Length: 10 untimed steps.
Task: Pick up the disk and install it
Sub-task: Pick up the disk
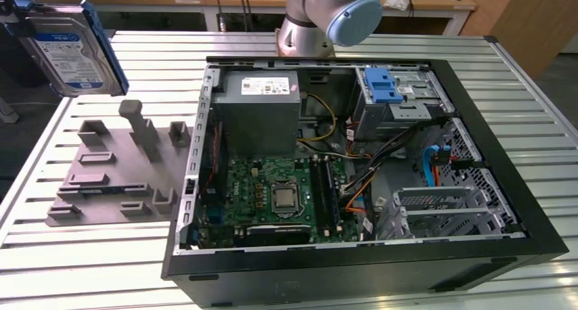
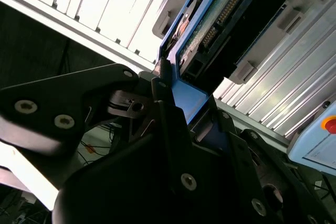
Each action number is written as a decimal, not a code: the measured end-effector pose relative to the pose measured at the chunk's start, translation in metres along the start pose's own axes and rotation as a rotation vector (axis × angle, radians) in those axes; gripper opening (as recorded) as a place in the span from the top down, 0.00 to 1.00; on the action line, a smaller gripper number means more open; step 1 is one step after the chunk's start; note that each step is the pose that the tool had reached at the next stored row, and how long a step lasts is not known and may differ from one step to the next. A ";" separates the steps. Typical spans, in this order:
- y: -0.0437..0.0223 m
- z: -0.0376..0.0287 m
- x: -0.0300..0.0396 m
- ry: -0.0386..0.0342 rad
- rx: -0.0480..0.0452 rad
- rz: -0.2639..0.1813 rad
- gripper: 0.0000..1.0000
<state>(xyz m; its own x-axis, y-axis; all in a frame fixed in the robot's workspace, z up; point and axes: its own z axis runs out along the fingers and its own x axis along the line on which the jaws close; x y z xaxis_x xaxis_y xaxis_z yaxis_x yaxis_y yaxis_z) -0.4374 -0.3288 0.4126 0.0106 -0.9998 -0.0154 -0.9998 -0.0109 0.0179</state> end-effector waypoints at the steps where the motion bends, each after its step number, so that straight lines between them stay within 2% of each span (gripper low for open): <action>1: 0.0000 -0.0006 0.0000 0.0000 0.0000 0.000 0.64; 10: 0.0001 -0.0054 -0.0001 0.0000 0.0000 0.000 0.64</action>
<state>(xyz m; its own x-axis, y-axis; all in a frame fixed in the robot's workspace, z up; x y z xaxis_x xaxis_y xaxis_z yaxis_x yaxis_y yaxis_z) -0.4374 -0.3288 0.4180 0.0106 -0.9998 -0.0153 -0.9998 -0.0109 0.0179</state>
